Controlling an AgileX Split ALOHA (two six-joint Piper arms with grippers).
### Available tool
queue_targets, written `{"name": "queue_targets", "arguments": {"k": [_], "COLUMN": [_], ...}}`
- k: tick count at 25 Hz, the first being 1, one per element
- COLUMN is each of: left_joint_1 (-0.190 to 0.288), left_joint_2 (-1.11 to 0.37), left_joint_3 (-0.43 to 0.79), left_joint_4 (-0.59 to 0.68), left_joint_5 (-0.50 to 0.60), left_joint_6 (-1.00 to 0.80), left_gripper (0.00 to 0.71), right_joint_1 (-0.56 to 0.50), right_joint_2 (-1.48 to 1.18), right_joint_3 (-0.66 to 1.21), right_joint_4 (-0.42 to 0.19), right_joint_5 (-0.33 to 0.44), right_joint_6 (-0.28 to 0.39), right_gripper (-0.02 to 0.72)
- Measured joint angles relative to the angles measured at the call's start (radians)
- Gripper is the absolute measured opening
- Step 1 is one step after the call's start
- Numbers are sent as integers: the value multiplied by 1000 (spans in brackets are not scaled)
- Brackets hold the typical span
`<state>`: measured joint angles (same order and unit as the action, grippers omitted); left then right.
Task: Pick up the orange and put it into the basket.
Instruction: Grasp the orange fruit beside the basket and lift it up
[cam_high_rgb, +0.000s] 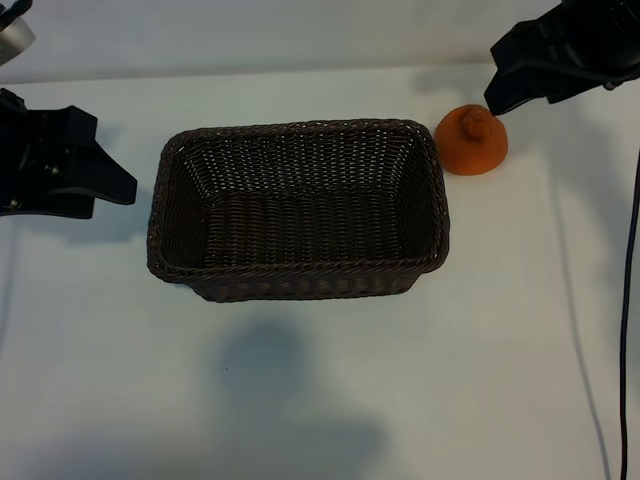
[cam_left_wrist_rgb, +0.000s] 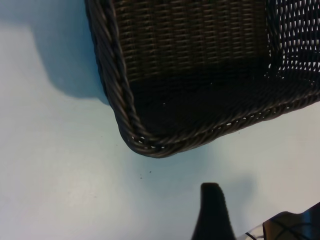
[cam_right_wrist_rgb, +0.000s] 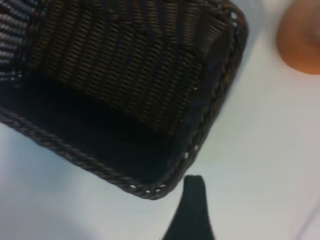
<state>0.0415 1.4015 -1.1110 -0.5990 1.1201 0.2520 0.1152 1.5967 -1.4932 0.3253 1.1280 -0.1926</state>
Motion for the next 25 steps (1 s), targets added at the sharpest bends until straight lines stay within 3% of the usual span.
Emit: {"name": "queue_targets", "arguments": {"k": [8,17,25], "left_joint_1": [0,0,0], "left_joint_2": [0,0,0], "left_joint_3": [0,0,0], "left_joint_4": [0,0,0], "left_joint_5": [-3,-3,-3], "left_joint_6": [7,7,7], "left_gripper": [542,542,542], "right_joint_1": [0,0,0], "right_joint_2": [1,60,140], "right_joint_3": [0,0,0], "right_joint_4": [-43,-159,-171], "right_joint_5": [-97,-136,-210], "right_joint_6": [16,46,50], "right_gripper": [589,585,584]}}
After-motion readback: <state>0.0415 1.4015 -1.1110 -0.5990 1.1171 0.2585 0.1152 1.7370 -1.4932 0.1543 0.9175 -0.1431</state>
